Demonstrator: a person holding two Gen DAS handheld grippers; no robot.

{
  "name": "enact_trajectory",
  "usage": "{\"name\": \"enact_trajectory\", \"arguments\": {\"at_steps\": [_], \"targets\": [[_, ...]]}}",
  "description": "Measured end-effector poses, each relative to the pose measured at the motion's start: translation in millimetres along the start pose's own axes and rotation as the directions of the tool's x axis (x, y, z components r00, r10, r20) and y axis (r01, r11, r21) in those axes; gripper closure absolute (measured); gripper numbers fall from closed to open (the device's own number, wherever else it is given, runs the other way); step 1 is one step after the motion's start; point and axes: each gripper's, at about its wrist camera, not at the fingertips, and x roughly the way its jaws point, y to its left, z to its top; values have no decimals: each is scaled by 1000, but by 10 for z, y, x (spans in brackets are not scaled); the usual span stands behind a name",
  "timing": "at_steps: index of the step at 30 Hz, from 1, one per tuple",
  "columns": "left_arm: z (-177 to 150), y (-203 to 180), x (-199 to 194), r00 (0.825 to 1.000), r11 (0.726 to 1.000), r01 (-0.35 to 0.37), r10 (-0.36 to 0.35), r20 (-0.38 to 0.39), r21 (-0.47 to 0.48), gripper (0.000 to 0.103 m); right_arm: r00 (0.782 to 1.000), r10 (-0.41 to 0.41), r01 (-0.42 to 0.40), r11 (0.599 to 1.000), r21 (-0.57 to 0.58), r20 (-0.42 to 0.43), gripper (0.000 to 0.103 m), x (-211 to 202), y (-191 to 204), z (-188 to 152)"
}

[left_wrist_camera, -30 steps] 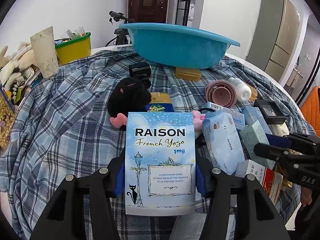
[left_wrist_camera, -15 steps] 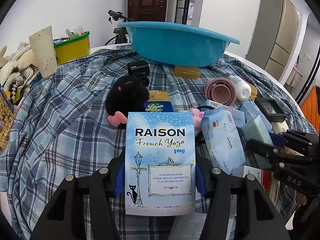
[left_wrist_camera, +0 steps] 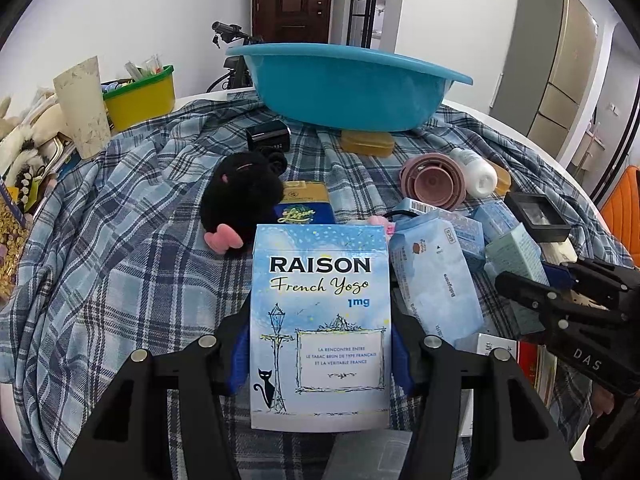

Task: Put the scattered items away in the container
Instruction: 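Lift both held boxes and carry them toward the turquoise basin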

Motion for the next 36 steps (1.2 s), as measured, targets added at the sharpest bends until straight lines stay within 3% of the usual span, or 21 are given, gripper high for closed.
{"name": "enact_trajectory", "arguments": {"at_steps": [11, 15, 18, 25, 29, 32, 36], "targets": [[109, -172, -162, 996, 1000, -8, 7, 93, 15, 45, 989, -64, 61, 998, 28, 135, 77, -295, -63, 106], [193, -280, -303, 986, 999, 1, -7, 168, 37, 45, 975, -86, 79, 996, 44, 206, 77, -455, -91, 177], [258, -359, -480, 963, 998, 22, -35, 268, 51, 45, 959, -95, 82, 995, 61, 267, 77, -586, -108, 226], [388, -459, -865, 886, 998, 1, -30, 463, 63, 45, 897, -134, 107, 990, 88, 422, 77, -913, -119, 282], [385, -538, -1019, 840, 997, -33, -13, 543, 75, 45, 849, -166, 141, 986, 87, 501, 77, -1073, -72, 284], [340, -578, -1124, 809, 996, -4, -52, 586, 94, 45, 818, -173, 154, 985, 81, 549, 77, -1172, -32, 270], [318, -629, -1184, 790, 994, -19, -50, 611, 106, 45, 801, -189, 174, 981, 80, 568, 77, -1232, 8, 274]]}}
